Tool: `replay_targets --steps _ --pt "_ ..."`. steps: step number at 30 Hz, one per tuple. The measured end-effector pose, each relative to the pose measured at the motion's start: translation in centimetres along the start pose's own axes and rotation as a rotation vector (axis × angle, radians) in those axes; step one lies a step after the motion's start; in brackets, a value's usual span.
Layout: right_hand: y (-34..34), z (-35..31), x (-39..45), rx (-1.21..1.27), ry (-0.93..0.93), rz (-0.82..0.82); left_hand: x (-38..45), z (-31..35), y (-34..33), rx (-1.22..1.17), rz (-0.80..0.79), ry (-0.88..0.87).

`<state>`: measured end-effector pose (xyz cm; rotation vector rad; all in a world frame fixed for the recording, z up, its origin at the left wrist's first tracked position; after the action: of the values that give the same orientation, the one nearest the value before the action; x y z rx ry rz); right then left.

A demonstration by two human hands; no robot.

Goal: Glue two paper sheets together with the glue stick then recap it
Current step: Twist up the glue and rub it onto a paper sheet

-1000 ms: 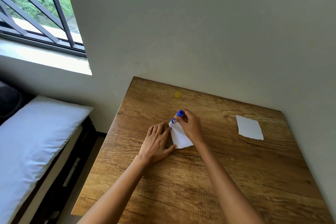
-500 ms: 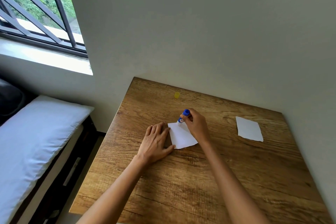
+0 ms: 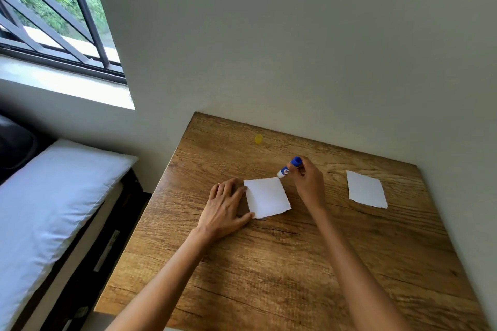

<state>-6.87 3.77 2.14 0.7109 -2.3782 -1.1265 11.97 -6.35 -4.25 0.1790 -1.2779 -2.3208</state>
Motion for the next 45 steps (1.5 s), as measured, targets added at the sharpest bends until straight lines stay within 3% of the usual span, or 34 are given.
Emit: replay_targets --steps 3,5,9,13,28,36,45 --pt "0.3 0.3 -0.1 0.033 0.009 0.014 0.2 0.2 0.9 -0.191 0.134 0.08" --pt "0.1 0.5 -0.1 0.029 0.017 -0.019 0.8 1.2 1.1 -0.132 0.173 0.07" --pt "-0.6 0.7 0.2 0.019 0.01 -0.083 2.8 3.7 -1.0 0.092 -0.042 -0.04" --pt "-1.0 0.6 0.5 0.008 0.04 -0.08 3.9 3.8 -2.3 0.171 -0.165 -0.016" --pt "-0.5 1.4 -1.3 -0.019 0.062 -0.084 4.2 3.4 -2.2 0.169 -0.168 0.026" --pt "0.5 2.6 -4.9 0.012 0.003 -0.097 3.9 3.5 -2.4 0.159 -0.194 0.02" --pt "2.3 2.7 -6.6 0.12 -0.123 -0.001 3.5 5.4 -2.8 0.168 -0.173 0.019"
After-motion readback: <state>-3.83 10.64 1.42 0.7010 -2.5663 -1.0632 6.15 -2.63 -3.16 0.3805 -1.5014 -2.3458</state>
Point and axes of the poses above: each hand's wrist, its own x-axis towards the middle knuckle, its own y-axis out of the back of the hand, z = x × y, the point moved 5 cm from there along x, towards the middle knuckle, and after that the axes turned 12 degrees about -x, right-handed, at the moved point
